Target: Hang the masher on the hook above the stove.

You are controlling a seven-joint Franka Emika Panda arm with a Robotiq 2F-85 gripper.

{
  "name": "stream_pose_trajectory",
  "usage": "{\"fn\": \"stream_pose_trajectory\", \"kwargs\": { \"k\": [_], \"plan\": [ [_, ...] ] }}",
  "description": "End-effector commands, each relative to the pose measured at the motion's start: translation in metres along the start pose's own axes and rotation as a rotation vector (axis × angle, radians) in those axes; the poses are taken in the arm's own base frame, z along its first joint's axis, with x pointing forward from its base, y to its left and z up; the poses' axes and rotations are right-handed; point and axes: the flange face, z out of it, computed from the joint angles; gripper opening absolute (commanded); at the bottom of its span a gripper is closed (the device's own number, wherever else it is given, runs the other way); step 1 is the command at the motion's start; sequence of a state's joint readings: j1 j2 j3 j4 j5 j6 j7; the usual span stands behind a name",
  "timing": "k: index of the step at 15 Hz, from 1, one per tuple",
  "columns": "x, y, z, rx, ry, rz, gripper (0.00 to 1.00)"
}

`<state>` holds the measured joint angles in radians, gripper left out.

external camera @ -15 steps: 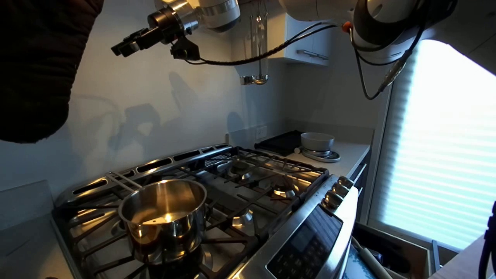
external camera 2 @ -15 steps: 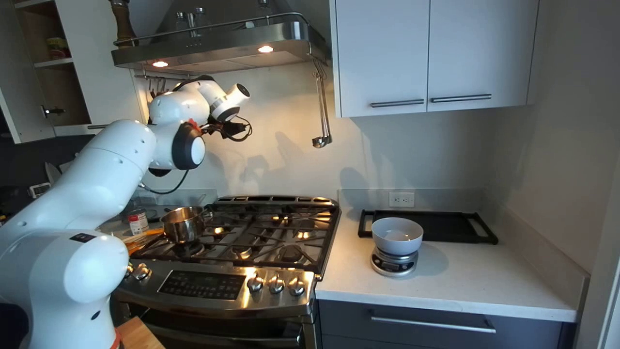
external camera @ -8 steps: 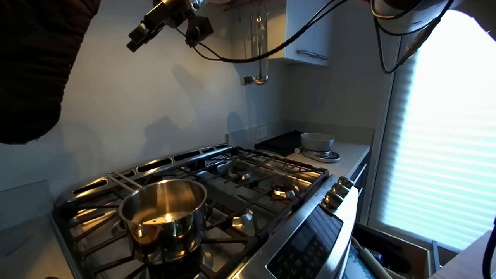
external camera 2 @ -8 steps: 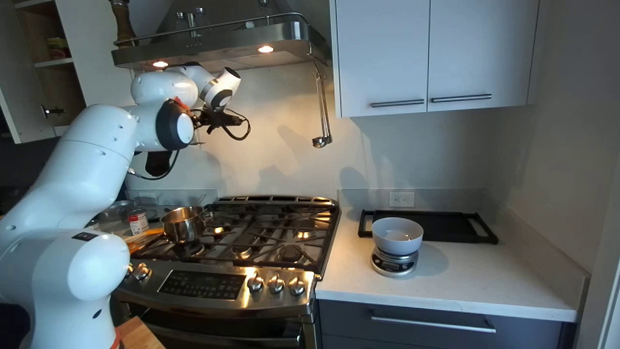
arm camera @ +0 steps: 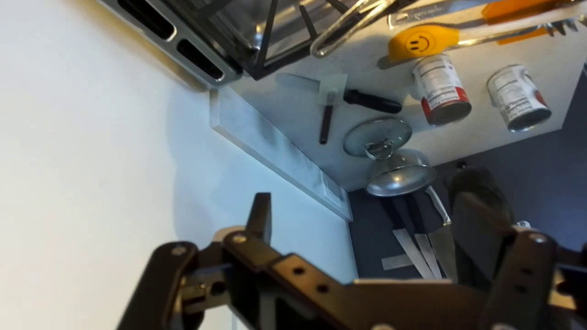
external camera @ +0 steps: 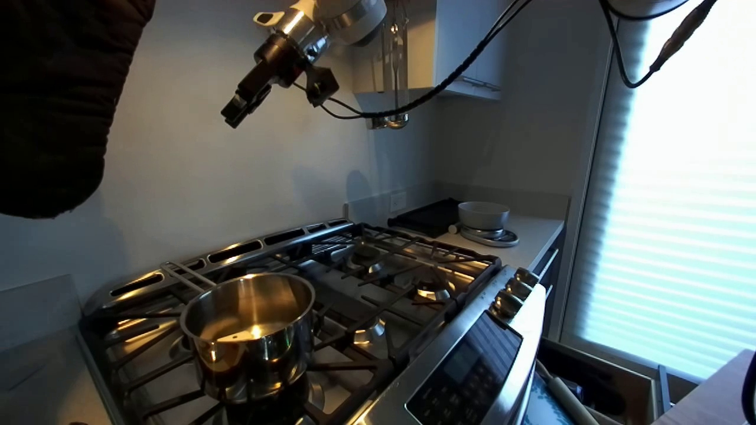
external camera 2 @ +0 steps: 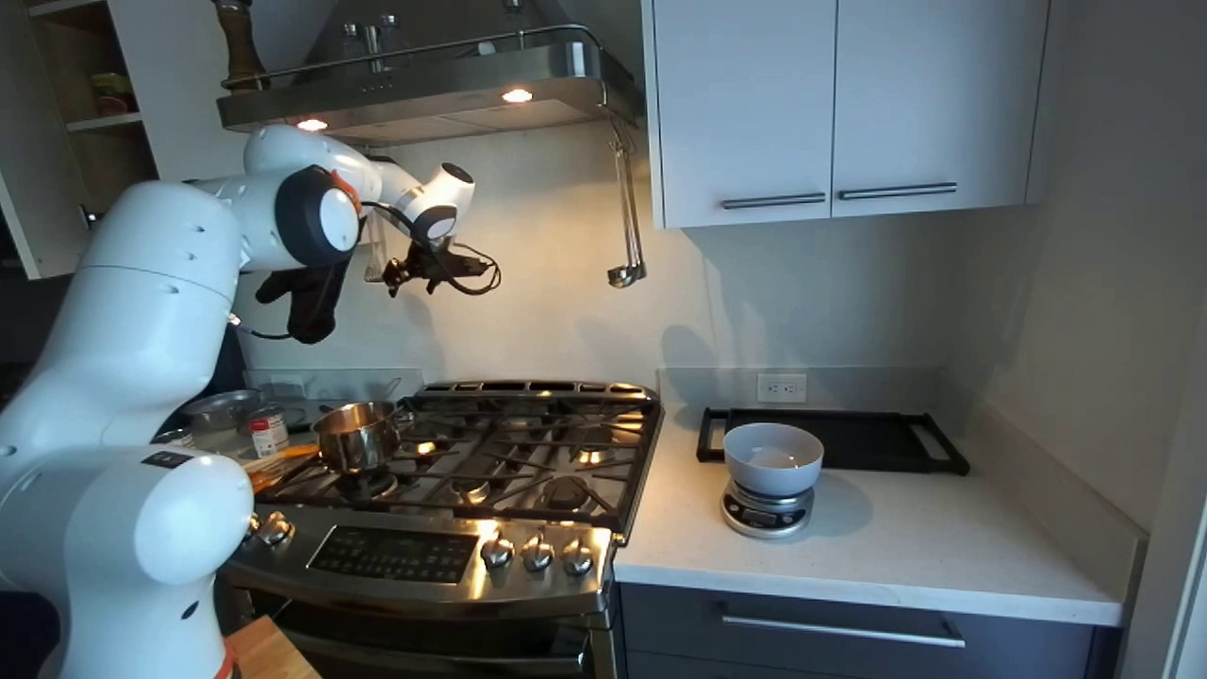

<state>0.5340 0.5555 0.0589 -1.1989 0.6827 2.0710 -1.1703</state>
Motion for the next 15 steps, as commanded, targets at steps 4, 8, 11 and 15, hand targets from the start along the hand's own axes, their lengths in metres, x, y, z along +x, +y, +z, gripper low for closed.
{"fn": "stream_pose_trajectory", "kwargs": {
  "k": [4, 8, 11, 15],
  "plan": [
    [-0.039, -0.051, -0.002, -0.039, -0.093, -0.049, 1.00],
    [-0.048, -0.103, -0.016, -0.018, -0.229, -0.058, 1.00],
    [-0.060, -0.150, -0.029, -0.015, -0.321, -0.007, 1.00],
    [-0.077, -0.218, -0.055, 0.015, -0.429, 0.141, 1.00]
  ]
}}
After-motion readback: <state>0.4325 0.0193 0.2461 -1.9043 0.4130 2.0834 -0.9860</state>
